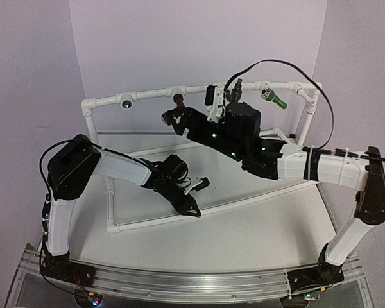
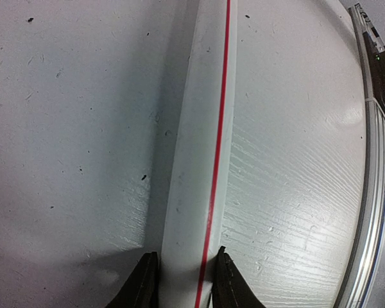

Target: Install the water faucets

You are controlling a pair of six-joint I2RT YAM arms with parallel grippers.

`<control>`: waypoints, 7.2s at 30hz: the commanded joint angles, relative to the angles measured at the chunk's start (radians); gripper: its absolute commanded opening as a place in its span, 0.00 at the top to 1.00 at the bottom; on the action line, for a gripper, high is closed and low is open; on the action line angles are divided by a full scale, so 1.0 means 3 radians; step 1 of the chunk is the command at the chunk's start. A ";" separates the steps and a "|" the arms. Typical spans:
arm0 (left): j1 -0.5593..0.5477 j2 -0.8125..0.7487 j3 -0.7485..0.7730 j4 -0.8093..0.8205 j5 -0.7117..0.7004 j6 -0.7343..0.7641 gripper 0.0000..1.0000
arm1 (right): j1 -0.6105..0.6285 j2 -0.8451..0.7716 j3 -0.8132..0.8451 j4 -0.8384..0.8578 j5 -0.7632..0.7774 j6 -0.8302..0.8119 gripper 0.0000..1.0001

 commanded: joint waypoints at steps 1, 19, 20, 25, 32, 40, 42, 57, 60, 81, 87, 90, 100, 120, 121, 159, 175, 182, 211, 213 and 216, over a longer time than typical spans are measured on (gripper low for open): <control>-0.0023 0.0439 -0.0280 -0.0468 -0.0522 -0.0291 1.00 | 0.0189 -0.0416 0.0097 -0.0856 0.0467 -0.1504 0.12; -0.0023 0.0485 -0.0288 -0.0477 -0.0606 -0.0300 0.99 | 0.0509 0.0388 0.1252 -0.1469 0.1955 -0.6850 0.02; -0.0023 0.0472 -0.0289 -0.0476 -0.0597 -0.0301 0.99 | 0.0509 0.0460 0.1311 -0.1452 0.1997 -0.6958 0.02; -0.0024 0.0482 -0.0295 -0.0476 -0.0614 -0.0296 0.99 | 0.0502 0.0720 0.1548 -0.1248 0.2176 -0.7281 0.07; -0.0023 0.0460 -0.0307 -0.0476 -0.0603 -0.0296 0.99 | 0.0392 0.0945 0.1750 -0.1236 0.2355 -0.7277 0.26; -0.0025 0.0463 -0.0302 -0.0481 -0.0582 -0.0296 0.99 | 0.0327 0.1230 0.2034 -0.1101 0.2350 -0.6712 0.43; -0.0023 0.0477 -0.0303 -0.0482 -0.0595 -0.0291 0.99 | 0.0319 0.1294 0.2091 -0.1042 0.2373 -0.6546 0.48; -0.0023 0.0514 -0.0271 -0.0487 -0.0539 -0.0286 0.99 | 0.0214 0.1373 0.2061 -0.0558 0.2279 -0.4658 0.98; -0.0023 0.0516 -0.0269 -0.0488 -0.0532 -0.0285 0.99 | 0.0152 0.1203 0.1872 -0.0560 0.2034 -0.3626 1.00; -0.0023 0.0540 -0.0266 -0.0493 -0.0525 -0.0286 0.99 | -0.0272 0.0502 0.0669 0.0428 0.0315 0.0905 0.83; -0.0023 0.0524 -0.0266 -0.0499 -0.0522 -0.0285 0.99 | -0.0271 0.0358 0.0424 0.0460 0.0081 0.0574 0.42; -0.0023 0.0536 -0.0271 -0.0496 -0.0543 -0.0286 0.99 | -0.0269 0.0204 0.0240 0.0389 -0.0105 0.0268 0.27; -0.0028 0.0559 -0.0252 -0.0503 -0.0520 -0.0285 0.99 | -0.0163 -0.0348 -0.0073 -0.0478 -0.0075 -0.0907 0.14; -0.0039 0.0610 -0.0229 -0.0513 -0.0573 -0.0281 0.99 | 0.0736 0.0097 0.0696 -0.0748 0.1933 -0.7105 0.02; -0.0039 0.0609 -0.0227 -0.0515 -0.0570 -0.0281 0.99 | 0.0700 0.0167 0.0778 -0.0710 0.1984 -0.7195 0.02; -0.0054 0.0596 -0.0225 -0.0536 -0.0538 -0.0276 0.98 | -0.0127 0.0731 0.1077 -0.0104 0.0804 -0.0364 1.00; -0.0058 0.0579 -0.0231 -0.0542 -0.0530 -0.0276 0.98 | -0.0182 0.0452 0.0416 0.1232 -0.0833 0.0587 0.64; -0.0063 0.0584 -0.0228 -0.0549 -0.0527 -0.0274 0.98 | -0.0169 -0.0099 0.0017 0.0317 -0.1003 -0.0655 0.26; -0.0075 0.0690 -0.0170 -0.0578 -0.0553 -0.0255 0.98 | 0.0573 0.0719 0.1316 -0.0353 0.2424 -0.7472 0.02; -0.0075 0.0682 -0.0175 -0.0577 -0.0557 -0.0251 0.98 | 0.0544 0.0815 0.1438 -0.0315 0.2441 -0.7540 0.02; -0.0074 0.0672 -0.0185 -0.0578 -0.0561 -0.0250 0.98 | 0.0486 0.1005 0.1605 -0.0310 0.2539 -0.7678 0.06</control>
